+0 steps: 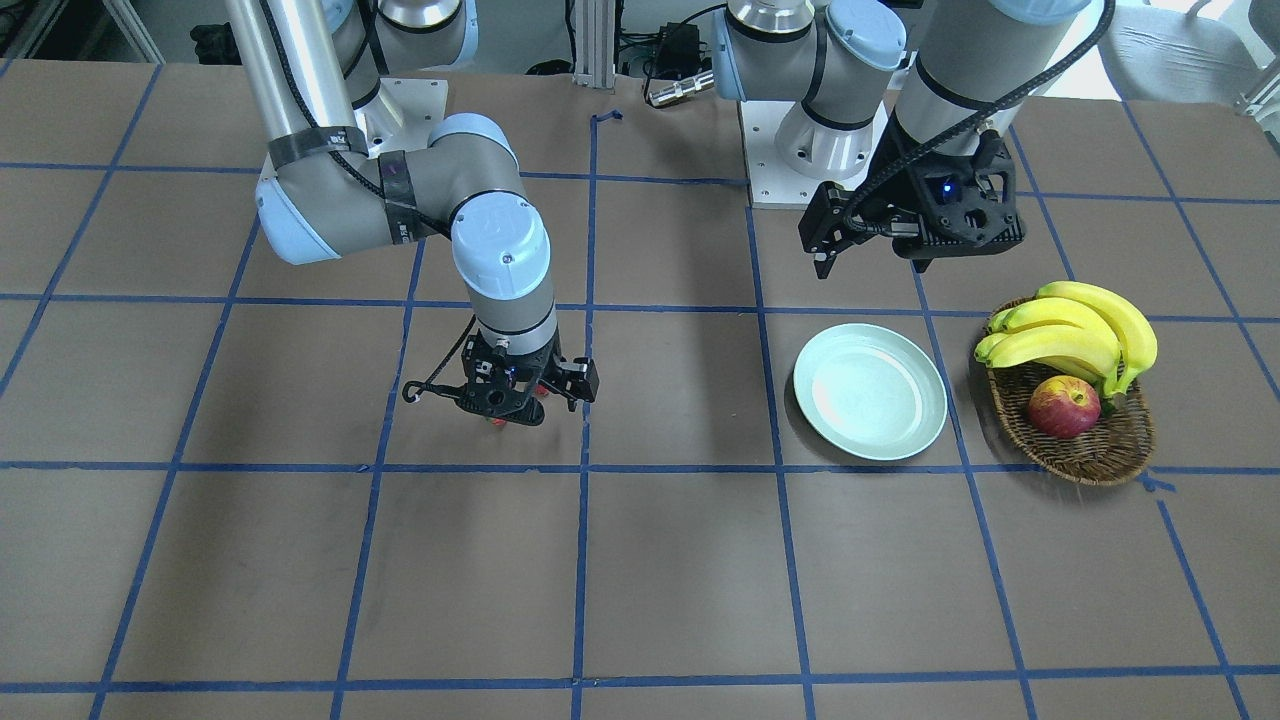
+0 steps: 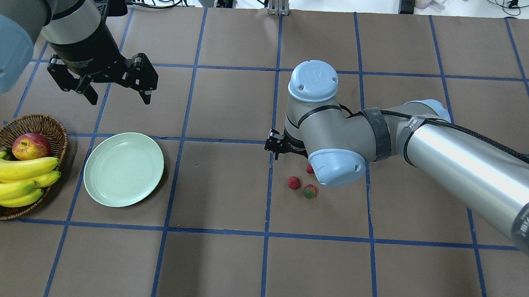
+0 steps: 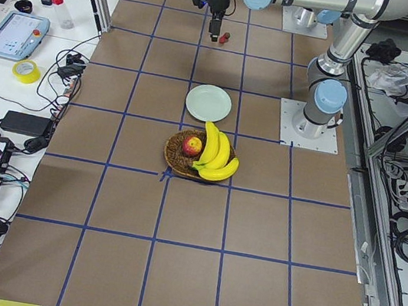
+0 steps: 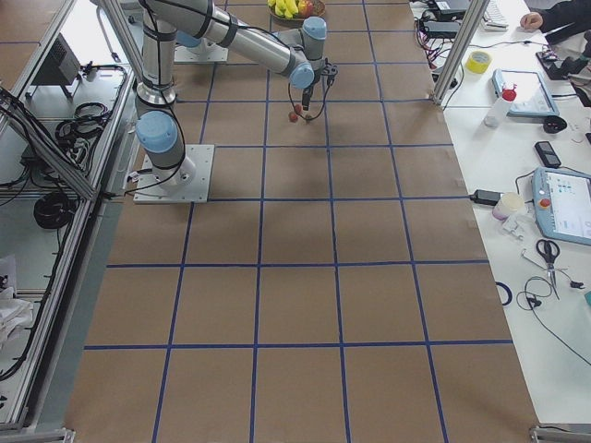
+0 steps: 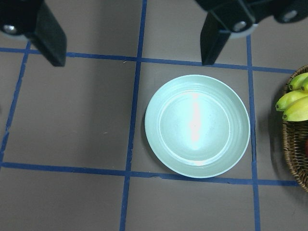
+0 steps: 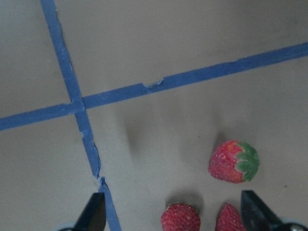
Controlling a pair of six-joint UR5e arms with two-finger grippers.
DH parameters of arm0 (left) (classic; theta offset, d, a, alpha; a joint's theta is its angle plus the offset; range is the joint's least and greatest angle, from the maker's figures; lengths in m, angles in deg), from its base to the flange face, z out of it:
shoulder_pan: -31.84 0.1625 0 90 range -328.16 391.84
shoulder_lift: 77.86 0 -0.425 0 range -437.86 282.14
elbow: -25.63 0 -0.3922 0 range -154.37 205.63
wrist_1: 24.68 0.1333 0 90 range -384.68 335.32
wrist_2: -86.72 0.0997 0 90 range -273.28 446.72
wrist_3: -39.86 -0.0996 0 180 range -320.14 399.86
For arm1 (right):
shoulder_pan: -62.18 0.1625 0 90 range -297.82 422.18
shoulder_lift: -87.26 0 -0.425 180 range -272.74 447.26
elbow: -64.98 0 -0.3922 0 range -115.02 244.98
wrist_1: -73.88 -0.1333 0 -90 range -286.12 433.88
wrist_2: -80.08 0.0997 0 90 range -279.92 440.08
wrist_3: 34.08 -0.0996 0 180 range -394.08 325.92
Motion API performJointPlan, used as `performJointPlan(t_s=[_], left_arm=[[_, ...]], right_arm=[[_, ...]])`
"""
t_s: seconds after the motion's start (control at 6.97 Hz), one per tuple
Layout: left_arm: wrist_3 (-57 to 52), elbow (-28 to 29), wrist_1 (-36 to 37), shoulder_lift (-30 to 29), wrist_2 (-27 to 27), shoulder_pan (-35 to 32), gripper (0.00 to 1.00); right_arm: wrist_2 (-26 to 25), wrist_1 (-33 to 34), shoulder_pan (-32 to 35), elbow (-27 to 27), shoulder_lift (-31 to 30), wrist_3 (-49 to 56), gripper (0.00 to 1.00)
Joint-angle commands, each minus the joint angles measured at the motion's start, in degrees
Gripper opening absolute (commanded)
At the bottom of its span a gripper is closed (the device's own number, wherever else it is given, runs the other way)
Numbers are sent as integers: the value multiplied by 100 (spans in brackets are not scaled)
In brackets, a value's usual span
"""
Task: Collect all strawberries into plate
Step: 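Move the right gripper down over the three strawberries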
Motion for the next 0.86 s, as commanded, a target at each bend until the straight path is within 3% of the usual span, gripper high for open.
performJointPlan(t_s=[0.0,0.72], left_arm=[[0,-9,-7,0,31,0,100],[0,-9,-15,0,40,-9,100]], right_arm=[[3,48,51,-143,72,-3,93],[144,-4,69,-258,72,-3,78]])
